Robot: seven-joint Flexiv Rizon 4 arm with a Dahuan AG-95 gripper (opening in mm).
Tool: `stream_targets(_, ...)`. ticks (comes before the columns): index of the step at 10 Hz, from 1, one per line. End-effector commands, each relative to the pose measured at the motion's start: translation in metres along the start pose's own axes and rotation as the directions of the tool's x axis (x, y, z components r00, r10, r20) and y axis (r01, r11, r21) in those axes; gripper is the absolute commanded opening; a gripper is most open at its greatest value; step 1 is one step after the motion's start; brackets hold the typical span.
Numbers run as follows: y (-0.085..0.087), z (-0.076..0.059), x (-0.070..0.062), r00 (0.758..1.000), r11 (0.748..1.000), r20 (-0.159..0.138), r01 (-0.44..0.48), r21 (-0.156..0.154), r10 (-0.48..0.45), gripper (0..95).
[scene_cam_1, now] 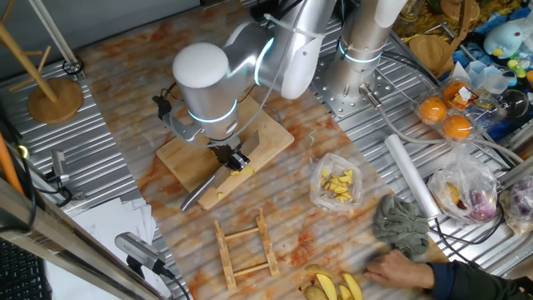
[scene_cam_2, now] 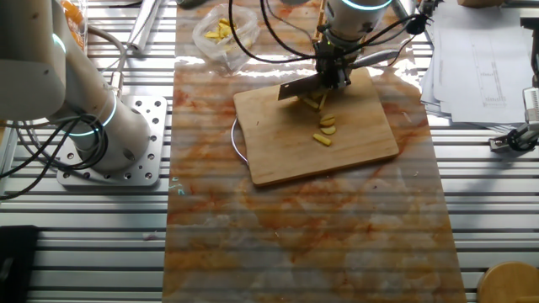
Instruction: Chop the potatoes
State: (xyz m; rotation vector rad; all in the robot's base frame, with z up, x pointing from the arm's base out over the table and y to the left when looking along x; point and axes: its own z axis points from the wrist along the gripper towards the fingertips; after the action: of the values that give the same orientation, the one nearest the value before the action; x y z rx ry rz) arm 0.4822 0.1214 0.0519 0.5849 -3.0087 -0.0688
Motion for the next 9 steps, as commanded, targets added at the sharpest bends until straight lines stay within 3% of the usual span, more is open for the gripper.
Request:
stream_targets(1,-0.002,-0.033,0.009,1.000,1.000,0.011,0.004,-0.015,-0.004,0.0)
stream_targets(5,0.002,-0.030,0.005,1.000,0.999,0.016,-0.018,-0.030,0.018,0.0)
stream_targets(7,0.014,-0.032,0.000,0.992,0.990,0.034,-0.121,-0.074,0.123,0.0)
stream_targets(9,0.029,-0.047,-0.017,0.971,0.968,0.036,-0.233,-0.096,0.238,0.0)
